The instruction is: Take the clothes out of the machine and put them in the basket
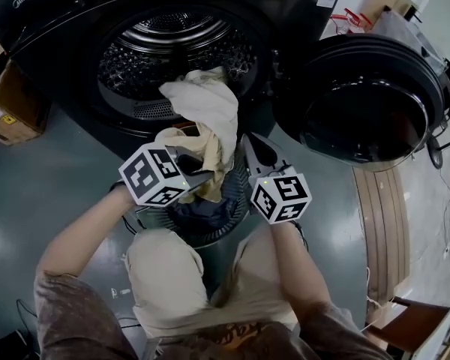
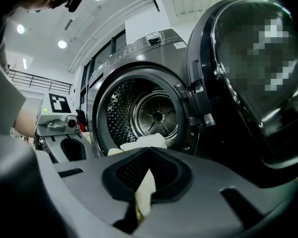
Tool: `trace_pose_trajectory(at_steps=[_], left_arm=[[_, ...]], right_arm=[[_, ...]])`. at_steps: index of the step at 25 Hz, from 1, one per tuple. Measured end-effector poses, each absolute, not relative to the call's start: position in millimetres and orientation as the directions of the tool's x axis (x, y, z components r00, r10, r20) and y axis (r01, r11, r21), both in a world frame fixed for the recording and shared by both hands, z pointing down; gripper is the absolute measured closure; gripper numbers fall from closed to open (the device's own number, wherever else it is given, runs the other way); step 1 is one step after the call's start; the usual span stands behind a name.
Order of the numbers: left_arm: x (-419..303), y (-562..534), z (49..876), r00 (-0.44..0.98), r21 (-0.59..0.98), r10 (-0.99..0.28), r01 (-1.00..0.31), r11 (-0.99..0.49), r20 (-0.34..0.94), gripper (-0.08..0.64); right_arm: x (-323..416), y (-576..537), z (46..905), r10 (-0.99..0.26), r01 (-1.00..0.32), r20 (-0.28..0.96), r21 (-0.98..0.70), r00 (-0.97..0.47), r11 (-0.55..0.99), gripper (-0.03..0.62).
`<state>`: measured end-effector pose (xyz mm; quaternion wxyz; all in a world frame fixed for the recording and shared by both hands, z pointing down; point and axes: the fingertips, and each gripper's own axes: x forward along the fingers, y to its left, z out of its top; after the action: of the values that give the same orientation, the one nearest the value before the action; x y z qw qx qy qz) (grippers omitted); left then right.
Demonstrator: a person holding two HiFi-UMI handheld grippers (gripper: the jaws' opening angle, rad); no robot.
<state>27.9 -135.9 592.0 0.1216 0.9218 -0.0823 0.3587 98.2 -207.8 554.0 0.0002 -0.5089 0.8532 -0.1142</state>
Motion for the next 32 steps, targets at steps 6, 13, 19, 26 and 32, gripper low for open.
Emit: trace_pose_trajectory(at_steps=[6, 13, 19, 26, 32], left_arm=[[17.4, -154.9, 595.9, 0.709, 0.074, -0.165, -0.293, -0.953, 0.685, 0.378], [2.5, -231.6, 546.9, 0.716, -0.051, -0.396, -0.451, -0.891, 0.576, 0.252], [-2.3, -321.2, 564.8, 0.644, -0.067, -0.478, -0.554, -0.830, 0.597, 0.143], [-2.0, -383.3, 602.9, 0.592, 0.018, -0.467, -0.631, -0.775, 0.657, 0.112], [-7.8, -398.2, 632.6, 0.546, 0.050, -0.438, -0.665, -0.745, 0.715, 0.109]], right_arm=[[101.8, -207.1, 554.6, -0.870, -0.868, 0.116, -0.207, -0.479, 0.450, 0.597], [100.8, -205.7, 552.1, -0.868, -0.865, 0.111, -0.205, -0.485, 0.457, 0.597], [100.2, -205.4, 552.6, -0.868, -0.867, 0.112, -0.202, -0.483, 0.456, 0.597], [100.1, -203.1, 547.4, -0.871, -0.868, 0.105, -0.197, -0.480, 0.455, 0.597], [95.1, -199.3, 541.4, -0.870, -0.865, 0.094, -0.206, -0.484, 0.458, 0.597]])
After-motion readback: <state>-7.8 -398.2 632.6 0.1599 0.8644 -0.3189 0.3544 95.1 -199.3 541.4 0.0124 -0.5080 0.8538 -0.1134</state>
